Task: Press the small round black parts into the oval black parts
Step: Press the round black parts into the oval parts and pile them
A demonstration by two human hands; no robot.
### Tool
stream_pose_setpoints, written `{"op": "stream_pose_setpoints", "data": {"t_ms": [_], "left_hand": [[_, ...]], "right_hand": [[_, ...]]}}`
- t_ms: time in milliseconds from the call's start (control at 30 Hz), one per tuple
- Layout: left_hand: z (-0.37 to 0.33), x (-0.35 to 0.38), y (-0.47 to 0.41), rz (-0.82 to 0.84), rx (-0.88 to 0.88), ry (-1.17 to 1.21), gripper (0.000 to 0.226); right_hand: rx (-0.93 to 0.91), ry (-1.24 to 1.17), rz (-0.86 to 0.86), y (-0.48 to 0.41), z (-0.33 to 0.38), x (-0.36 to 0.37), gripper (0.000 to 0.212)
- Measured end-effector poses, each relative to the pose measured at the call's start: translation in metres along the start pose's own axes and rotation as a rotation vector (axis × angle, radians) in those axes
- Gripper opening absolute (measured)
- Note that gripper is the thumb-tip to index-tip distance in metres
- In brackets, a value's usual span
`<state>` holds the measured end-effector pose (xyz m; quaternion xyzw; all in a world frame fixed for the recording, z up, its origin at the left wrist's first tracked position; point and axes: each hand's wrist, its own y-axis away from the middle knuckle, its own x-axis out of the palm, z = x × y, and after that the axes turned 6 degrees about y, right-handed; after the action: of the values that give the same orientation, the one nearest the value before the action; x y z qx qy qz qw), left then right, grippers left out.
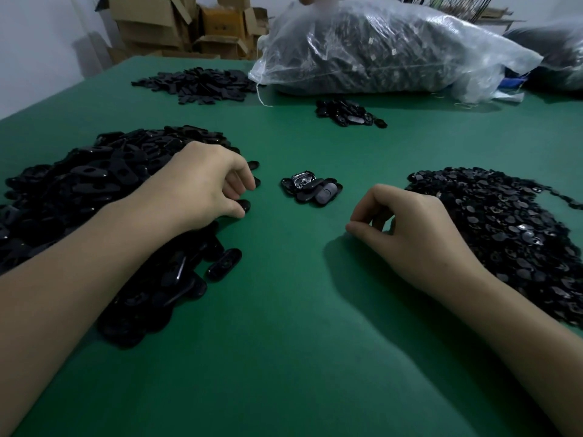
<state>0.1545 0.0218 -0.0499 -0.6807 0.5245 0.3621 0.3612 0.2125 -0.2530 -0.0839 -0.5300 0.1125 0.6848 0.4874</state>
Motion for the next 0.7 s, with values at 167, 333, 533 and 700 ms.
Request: {"op": "stream_pose_setpoints", "data": {"t_ms": [167,333,533,700], "left_hand": [[0.005,-0.011,-0.002,0.066,0.047,-0.152,0.043],[0.011,-0.017,-0.001,0.065,0.095,-0.46,0.027],[0.008,-0.024,0.0,0.014,0.126,-0.455,0.024],[-0.027,-0.006,0.013,-0.053,0.243,0.034,0.015]], "right_hand": [[-0.01,-0.009,0.009,0.0,0.001,0.0,0.012],[-0.013,-0.058,-0.015,0.001,0.001,0.001,0.014],[0.031,-0.194,-0.025,0.001,0.002,0.002,0.016],[0.142,-0.609,0.121,0.002,0.002,0.001,0.012]]}}
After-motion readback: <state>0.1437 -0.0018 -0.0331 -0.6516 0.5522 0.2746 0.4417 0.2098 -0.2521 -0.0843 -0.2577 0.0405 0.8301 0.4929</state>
